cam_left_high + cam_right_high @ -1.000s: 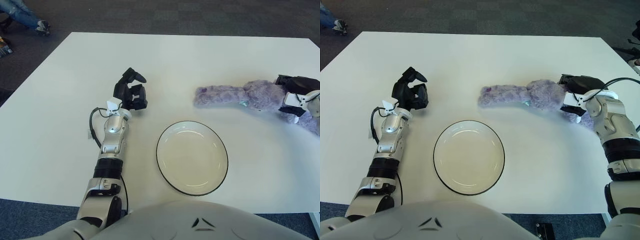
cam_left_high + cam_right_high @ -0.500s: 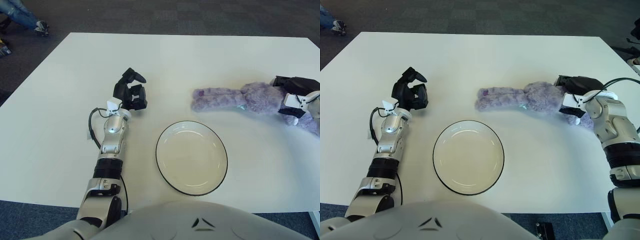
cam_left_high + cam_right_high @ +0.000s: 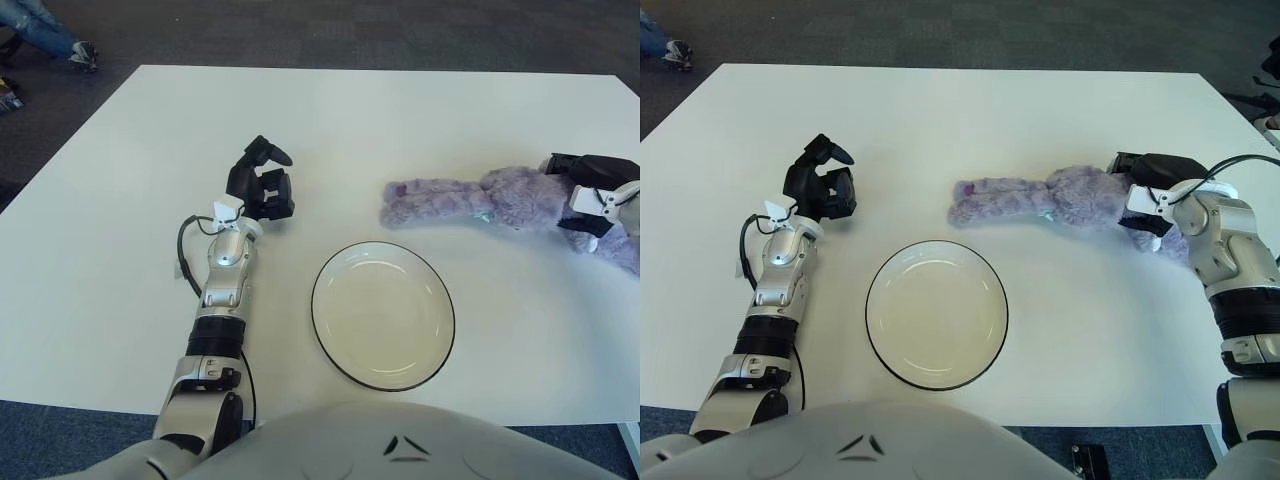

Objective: Put the doll into the plate.

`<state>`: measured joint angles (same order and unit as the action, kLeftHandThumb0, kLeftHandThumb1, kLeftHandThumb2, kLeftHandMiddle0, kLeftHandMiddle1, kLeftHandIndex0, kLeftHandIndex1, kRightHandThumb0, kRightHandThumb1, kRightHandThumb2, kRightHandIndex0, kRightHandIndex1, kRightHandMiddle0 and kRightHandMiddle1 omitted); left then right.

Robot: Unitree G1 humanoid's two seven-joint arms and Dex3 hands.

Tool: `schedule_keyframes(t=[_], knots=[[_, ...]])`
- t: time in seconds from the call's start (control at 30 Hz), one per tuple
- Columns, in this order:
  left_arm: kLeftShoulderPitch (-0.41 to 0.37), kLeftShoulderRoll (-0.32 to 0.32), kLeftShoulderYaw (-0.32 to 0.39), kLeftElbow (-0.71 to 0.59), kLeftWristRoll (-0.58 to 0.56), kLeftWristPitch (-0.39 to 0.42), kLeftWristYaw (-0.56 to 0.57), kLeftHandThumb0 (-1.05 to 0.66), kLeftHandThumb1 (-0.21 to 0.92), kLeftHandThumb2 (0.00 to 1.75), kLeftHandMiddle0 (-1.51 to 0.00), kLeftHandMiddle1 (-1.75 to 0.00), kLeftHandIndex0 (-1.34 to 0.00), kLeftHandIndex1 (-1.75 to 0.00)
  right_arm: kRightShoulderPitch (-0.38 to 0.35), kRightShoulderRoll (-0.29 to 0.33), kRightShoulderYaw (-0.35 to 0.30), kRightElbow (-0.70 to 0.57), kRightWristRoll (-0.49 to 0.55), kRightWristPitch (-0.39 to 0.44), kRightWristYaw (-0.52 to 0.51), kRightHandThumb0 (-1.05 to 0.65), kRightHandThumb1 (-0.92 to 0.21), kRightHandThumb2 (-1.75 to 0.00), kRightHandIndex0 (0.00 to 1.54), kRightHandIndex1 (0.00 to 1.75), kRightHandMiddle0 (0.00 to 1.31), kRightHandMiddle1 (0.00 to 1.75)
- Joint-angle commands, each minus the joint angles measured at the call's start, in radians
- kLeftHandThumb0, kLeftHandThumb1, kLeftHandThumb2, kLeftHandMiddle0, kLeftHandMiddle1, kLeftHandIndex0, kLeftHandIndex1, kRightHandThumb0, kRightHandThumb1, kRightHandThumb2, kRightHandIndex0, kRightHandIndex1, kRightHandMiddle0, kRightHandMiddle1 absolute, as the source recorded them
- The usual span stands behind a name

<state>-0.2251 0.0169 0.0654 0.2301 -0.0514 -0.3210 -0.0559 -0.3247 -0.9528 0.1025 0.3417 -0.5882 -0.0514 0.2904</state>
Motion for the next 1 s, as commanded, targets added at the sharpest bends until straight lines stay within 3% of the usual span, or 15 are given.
schedule_keyframes(t=[0.0, 0.23, 0.63, 0.97], knots=[[0.005, 0.006, 0.003, 0.001, 0.001, 0.007, 0.003, -0.46, 0.37, 1.25, -1.25, -1.75, -0.57, -1.75, 0.019, 0.016, -0.017, 0.010, 0.026, -0.008, -0.015, 0.51, -0.21, -1.44, 0.69, 1.75, 1.02, 1.75], [0.003, 0.003, 0.003, 0.003, -0.003, 0.011, 0.002, -0.46, 0.38, 1.24, -1.25, -1.75, -0.56, -1.75, 0.049, -0.010, -0.086, -0.109, 0.069, 0.004, 0.007, 0.53, -0.16, -1.51, 0.73, 1.75, 1.01, 1.75], [0.002, 0.002, -0.001, 0.004, -0.004, 0.012, -0.003, -0.46, 0.38, 1.24, -1.25, -1.75, -0.56, -1.75, 0.040, -0.011, -0.106, -0.126, 0.053, -0.008, -0.025, 0.55, -0.13, -1.55, 0.76, 1.75, 1.01, 1.75], [-0.006, 0.002, -0.005, 0.015, -0.007, 0.014, -0.010, -0.46, 0.38, 1.24, -1.26, -1.75, -0.56, -1.75, 0.089, 0.007, -0.184, -0.299, 0.065, 0.081, -0.008, 0.55, -0.12, -1.56, 0.77, 1.75, 1.01, 1.75]])
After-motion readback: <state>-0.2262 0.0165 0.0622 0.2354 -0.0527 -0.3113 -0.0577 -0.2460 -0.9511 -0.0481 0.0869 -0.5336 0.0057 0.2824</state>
